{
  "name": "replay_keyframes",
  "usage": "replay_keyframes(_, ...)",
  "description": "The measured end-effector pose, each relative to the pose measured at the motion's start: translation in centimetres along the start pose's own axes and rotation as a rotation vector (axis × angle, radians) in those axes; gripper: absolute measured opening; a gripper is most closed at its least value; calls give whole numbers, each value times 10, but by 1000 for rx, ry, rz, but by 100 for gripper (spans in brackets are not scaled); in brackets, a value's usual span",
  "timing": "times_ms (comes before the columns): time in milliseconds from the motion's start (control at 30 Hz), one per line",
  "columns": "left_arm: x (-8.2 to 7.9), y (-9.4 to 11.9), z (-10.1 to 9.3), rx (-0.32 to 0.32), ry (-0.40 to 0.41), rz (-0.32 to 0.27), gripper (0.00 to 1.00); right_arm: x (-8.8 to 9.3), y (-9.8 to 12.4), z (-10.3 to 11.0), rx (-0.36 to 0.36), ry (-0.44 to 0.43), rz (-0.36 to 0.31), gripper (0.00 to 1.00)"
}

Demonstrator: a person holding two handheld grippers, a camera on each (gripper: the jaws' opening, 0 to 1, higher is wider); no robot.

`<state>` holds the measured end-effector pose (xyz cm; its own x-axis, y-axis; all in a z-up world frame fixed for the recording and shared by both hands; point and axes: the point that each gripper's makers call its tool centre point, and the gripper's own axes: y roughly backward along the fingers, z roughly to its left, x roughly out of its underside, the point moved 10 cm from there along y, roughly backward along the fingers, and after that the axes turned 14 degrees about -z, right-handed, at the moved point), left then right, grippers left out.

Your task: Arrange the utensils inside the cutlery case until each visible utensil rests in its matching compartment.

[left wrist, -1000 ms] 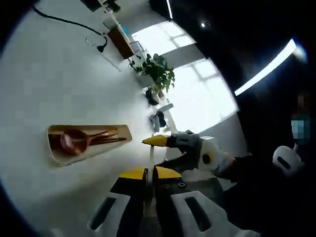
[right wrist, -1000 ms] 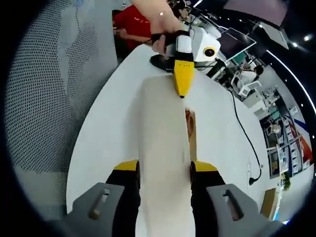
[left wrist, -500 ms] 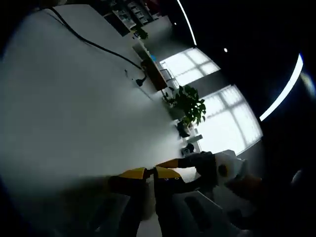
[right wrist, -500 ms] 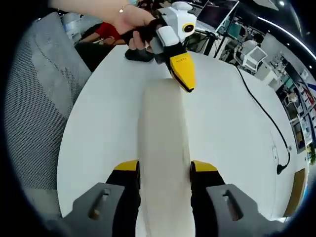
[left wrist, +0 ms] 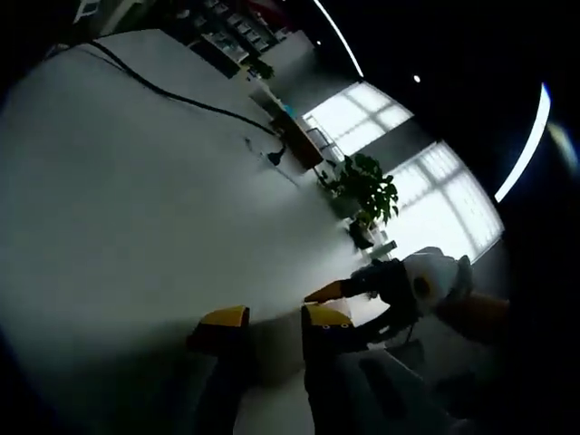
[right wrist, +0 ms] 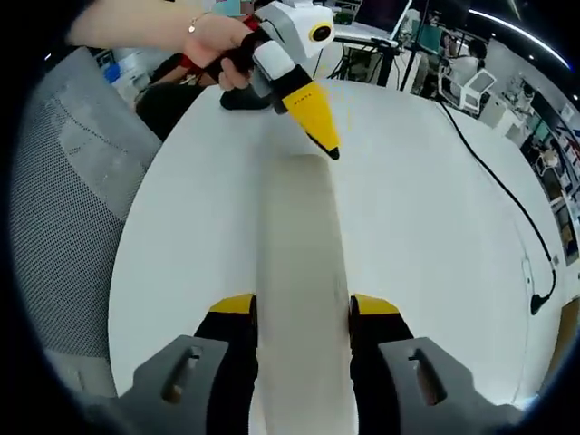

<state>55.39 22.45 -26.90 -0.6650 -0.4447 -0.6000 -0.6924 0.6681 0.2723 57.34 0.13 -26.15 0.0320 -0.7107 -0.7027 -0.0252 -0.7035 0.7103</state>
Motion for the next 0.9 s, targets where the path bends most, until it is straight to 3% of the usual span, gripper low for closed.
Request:
replay_keyframes(67,1,-1,-3,57,29,-28,30,1,-1,-1,-14,-6,12,38)
replay_keyframes(400,4,-3,1,46,-2,19,31,-4,-3,-3,-18,5,40,38)
replay_keyframes(667,7,-2,7,11,9,31,31,-6,-5,-5,-19,-19,56,38)
replay_keyframes(800,12,-2,10,-8,2,70,30,-6,-6,-4,-24,-22,67,39)
replay_keyframes(900,17,-1,13,-37,-58,105,30,-7,-6,-5,-23,-24,75,39)
